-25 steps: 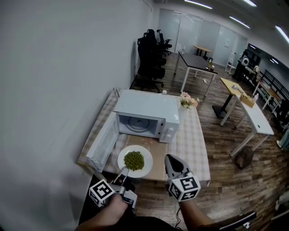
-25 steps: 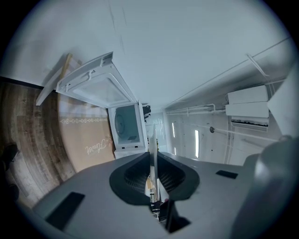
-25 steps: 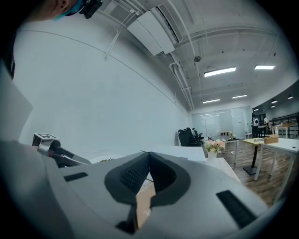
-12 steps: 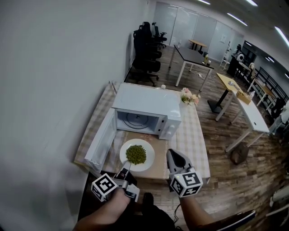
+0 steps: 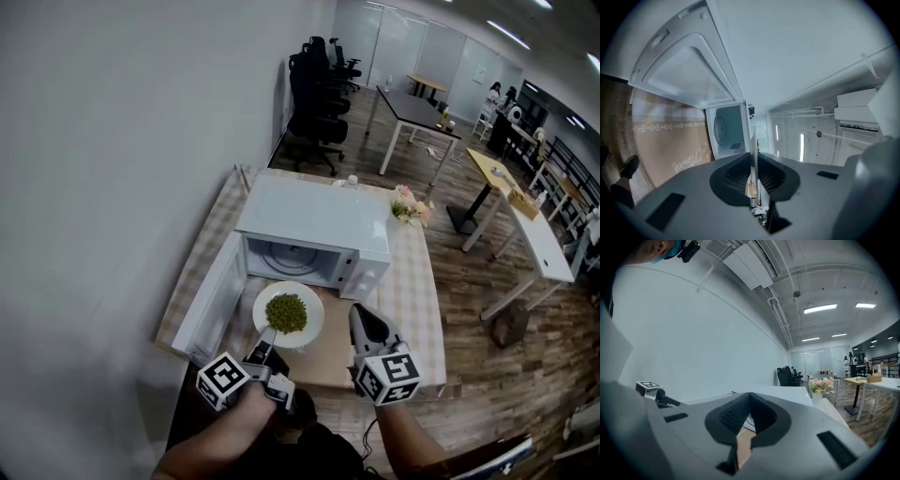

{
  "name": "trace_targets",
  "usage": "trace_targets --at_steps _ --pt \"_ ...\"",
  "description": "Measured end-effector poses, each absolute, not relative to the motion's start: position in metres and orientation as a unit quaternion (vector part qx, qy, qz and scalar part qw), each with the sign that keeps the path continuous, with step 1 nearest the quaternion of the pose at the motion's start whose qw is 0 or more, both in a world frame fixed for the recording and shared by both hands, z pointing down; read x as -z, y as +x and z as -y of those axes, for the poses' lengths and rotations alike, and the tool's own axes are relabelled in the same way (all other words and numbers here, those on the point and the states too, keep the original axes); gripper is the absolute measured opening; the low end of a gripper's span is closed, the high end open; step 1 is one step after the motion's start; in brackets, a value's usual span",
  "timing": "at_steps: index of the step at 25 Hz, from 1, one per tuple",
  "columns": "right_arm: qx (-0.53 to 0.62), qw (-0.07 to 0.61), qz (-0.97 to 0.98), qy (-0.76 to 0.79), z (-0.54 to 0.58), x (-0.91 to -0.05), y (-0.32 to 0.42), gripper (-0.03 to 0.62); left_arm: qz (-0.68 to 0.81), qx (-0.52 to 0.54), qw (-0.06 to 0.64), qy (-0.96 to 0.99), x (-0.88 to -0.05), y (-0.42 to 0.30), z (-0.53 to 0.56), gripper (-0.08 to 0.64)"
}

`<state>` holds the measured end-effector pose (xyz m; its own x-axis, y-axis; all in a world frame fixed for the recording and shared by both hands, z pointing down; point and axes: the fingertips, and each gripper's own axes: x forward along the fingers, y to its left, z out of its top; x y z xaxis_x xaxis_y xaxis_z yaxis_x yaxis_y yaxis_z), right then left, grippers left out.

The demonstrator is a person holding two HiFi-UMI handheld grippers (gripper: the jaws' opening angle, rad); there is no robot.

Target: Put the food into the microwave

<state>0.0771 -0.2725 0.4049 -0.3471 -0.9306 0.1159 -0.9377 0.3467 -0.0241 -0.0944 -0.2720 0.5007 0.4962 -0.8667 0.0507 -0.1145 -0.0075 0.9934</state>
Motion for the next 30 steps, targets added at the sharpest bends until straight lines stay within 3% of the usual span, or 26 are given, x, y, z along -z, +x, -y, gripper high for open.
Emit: trace_targets --at_steps 30 --pt "-0.067 0.049 0.847 0.525 0.397 -0.434 0.108 0.003 0.447 0.318 0.599 0.583 -0.595 -0.058 0.407 0.038"
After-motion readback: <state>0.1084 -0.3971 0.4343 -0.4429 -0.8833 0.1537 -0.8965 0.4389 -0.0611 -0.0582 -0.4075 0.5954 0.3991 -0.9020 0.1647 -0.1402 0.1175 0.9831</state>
